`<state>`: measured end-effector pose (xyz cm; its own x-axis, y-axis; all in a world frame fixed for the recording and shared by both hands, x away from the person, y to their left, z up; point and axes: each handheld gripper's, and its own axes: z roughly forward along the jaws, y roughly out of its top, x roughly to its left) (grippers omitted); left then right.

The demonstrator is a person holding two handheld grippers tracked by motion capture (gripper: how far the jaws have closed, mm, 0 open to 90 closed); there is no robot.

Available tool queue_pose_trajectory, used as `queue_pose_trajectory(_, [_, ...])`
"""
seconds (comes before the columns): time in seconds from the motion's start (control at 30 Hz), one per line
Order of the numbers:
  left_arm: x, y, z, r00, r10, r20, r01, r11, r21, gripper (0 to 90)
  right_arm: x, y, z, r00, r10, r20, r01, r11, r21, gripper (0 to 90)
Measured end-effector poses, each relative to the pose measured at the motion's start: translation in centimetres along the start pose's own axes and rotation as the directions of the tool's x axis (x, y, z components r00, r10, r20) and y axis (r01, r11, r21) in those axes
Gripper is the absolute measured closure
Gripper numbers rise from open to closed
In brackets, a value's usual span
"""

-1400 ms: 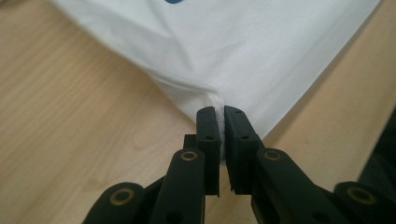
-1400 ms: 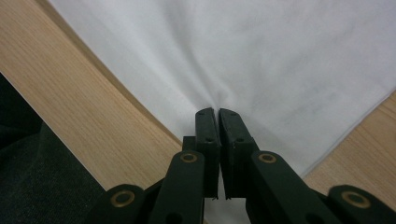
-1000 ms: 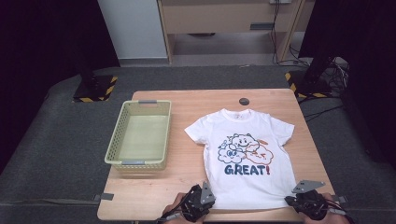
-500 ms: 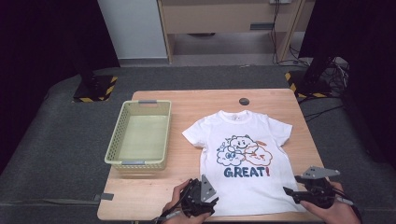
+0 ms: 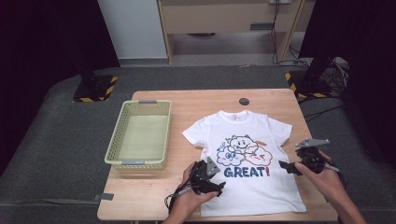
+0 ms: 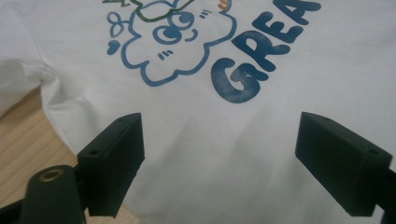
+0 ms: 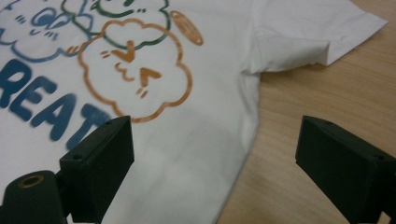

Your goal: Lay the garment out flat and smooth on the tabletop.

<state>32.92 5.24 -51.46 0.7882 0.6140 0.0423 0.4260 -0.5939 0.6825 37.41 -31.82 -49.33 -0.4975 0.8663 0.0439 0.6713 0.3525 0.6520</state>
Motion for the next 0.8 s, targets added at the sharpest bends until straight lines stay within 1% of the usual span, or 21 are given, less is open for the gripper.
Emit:
queue_pose_trajectory(0.03, [0.0, -0.1, 0.1, 1.0000, 0.004, 0.005, -0.004, 1.0000, 0.003, 12.9, -0.5, 0.3, 0.3, 1.0000, 0.005, 0.001, -0.005, 1.000, 0.000, 12.6])
queue_pose_trajectory(0.1, [-0.2, -0.2, 0.4, 0.9996, 0.029, 0.006, -0.029, 0.9996, 0.004, 11.1, -1.4, 0.9, 0.7, 0.9995, 0.029, -0.009, -0.029, 1.000, -0.001, 14.7])
queue_pose_trajectory(0.17, [-0.3, -0.2, 0.4, 0.9993, 0.038, 0.005, -0.038, 0.9993, -0.004, 9.3, -2.5, 1.6, 1.1, 0.9983, 0.057, -0.011, -0.057, 0.998, -0.017, 16.0])
queue_pose_trajectory(0.27, [-0.3, -0.2, 0.4, 0.9987, 0.051, -0.003, -0.051, 0.9986, -0.017, 7.6, -4.0, 2.4, 1.7, 0.9966, 0.081, -0.012, -0.082, 0.996, -0.030, 17.6])
queue_pose_trajectory(0.3, [-0.3, -0.2, 0.6, 0.9981, 0.061, -0.010, -0.062, 0.9980, -0.014, 7.5, -4.3, 2.6, 1.9, 0.9964, 0.084, -0.014, -0.084, 0.996, -0.035, 17.7])
queue_pose_trajectory(0.37, [-0.3, -0.5, 1.1, 0.9975, 0.070, -0.007, -0.070, 0.9975, -0.001, 7.6, -5.2, 3.3, 2.1, 0.9946, 0.100, -0.026, -0.102, 0.994, -0.046, 17.9])
queue_pose_trajectory(0.47, [-0.1, -0.9, 1.6, 0.9983, 0.058, 0.007, -0.058, 0.9983, 0.010, 8.2, -6.0, 3.9, 2.4, 0.9923, 0.118, -0.036, -0.120, 0.991, -0.052, 17.9])
queue_pose_trajectory(0.53, [0.2, -1.1, 1.6, 0.9993, 0.033, 0.020, -0.033, 0.9994, 0.004, 7.8, -6.7, 4.3, 2.8, 0.9918, 0.124, -0.031, -0.125, 0.991, -0.045, 17.9])
queue_pose_trajectory(0.57, [0.3, -1.3, 1.6, 0.9994, 0.026, 0.025, -0.026, 0.9997, -0.003, 7.8, -7.0, 4.4, 3.0, 0.9913, 0.128, -0.031, -0.129, 0.991, -0.043, 17.9])
queue_pose_trajectory(0.63, [0.5, -1.6, 1.7, 0.9993, -0.001, 0.036, 0.002, 0.9998, -0.019, 7.8, -7.6, 4.4, 3.4, 0.9898, 0.141, -0.022, -0.142, 0.989, -0.033, 17.9])
queue_pose_trajectory(0.7, [0.8, -2.0, 1.6, 0.9991, 0.002, 0.042, -0.001, 0.9992, -0.040, 7.7, -8.0, 4.4, 3.7, 0.9872, 0.159, -0.014, -0.159, 0.987, -0.033, 17.9])
queue_pose_trajectory(0.8, [1.3, -2.4, 1.3, 0.9993, 0.001, 0.038, 0.000, 0.9989, -0.047, 7.6, -8.4, 4.4, 4.1, 0.9860, 0.167, -0.005, -0.167, 0.985, -0.033, 18.2])
